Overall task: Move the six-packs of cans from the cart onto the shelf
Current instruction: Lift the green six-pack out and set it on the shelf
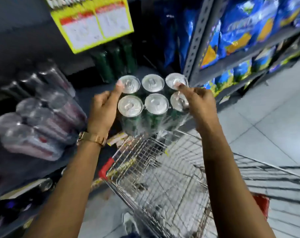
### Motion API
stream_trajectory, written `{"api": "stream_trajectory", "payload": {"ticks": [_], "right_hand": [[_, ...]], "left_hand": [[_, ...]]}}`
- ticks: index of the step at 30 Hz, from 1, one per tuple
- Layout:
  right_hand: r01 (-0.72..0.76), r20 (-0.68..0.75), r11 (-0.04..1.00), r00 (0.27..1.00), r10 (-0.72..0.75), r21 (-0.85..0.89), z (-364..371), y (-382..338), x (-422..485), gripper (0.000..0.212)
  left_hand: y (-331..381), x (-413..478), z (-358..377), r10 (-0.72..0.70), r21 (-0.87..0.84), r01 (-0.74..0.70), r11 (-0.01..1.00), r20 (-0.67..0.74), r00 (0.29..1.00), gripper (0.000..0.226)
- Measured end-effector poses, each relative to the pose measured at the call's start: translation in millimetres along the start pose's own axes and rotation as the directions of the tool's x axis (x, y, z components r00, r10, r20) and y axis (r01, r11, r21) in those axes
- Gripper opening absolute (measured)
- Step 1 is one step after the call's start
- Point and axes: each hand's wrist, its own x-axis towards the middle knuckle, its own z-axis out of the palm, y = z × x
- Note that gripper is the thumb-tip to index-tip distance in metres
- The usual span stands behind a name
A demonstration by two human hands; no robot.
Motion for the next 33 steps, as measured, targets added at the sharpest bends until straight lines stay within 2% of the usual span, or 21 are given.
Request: {"api": "stream_trajectory", "payload": {"ticks": [3, 7, 9, 11, 14, 19, 22, 25, 28, 30, 31, 33], "right_hand": [[0.073, 0.095, 0.997, 0.993, -0.070, -0.036, 30, -29, 34, 0.056], [0.108, 0.195, 0.985, 0.977, -0.080, -0.135, 68, -39, 77, 0.058], [0.081, 0.198, 0.977, 0.979, -0.041, -0.196, 87, -39, 98, 0.046], [0.065, 0.178, 0.957, 0.984, -0.015, -0.282, 103, -37, 115, 0.038], [0.056, 0.175, 0.916, 0.984, 0.016, -0.397, 122, -26, 134, 0.048], [0.092, 0.194, 0.857, 0.981, 0.010, -0.507, 142, -18, 144, 0.063], [0.105, 0.173, 0.836, 0.985, -0.013, -0.539, 147, -8, 142, 0.064], [0.068, 0.166, 0.900, 0.986, 0.005, -0.431, 143, 1, 135, 0.058], [-0.046, 0.212, 0.982, 0.973, 0.086, -0.185, 132, 3, 129, 0.048], [-0.147, 0.247, 0.984, 0.955, 0.167, -0.097, 124, 11, 126, 0.070], [-0.185, 0.280, 0.981, 0.940, 0.194, -0.061, 120, 16, 123, 0.083], [-0.187, 0.324, 0.982, 0.928, 0.183, -0.019, 116, 25, 118, 0.098]], "left_hand": [[11, 31, -16, -0.028, 0.002, 0.028, 1.000, 0.004, 1.000, 0.071], [4, 53, -20, -0.138, -0.018, 0.138, 0.990, 0.023, 0.990, 0.046], [-4, 60, -17, -0.198, -0.045, 0.199, 0.979, 0.033, 0.980, 0.040], [-12, 63, -12, -0.239, -0.074, 0.242, 0.967, 0.049, 0.970, 0.043], [-23, 66, -5, -0.261, -0.073, 0.264, 0.962, 0.053, 0.964, 0.051], [-38, 71, 0, -0.247, -0.063, 0.247, 0.967, 0.012, 0.969, 0.038], [-44, 67, 3, -0.260, -0.076, 0.260, 0.963, 0.001, 0.966, 0.029], [-45, 54, 10, -0.248, -0.077, 0.244, 0.967, -0.049, 0.968, 0.041], [-47, 30, 21, -0.189, -0.106, 0.185, 0.977, -0.033, 0.981, 0.079], [-49, 17, 29, -0.170, -0.009, 0.171, 0.985, 0.032, 0.985, 0.106], [-51, 16, 33, -0.172, 0.064, 0.169, 0.984, 0.052, 0.984, 0.112], [-54, 18, 40, -0.168, 0.210, 0.160, 0.965, 0.019, 0.986, 0.107]]}}
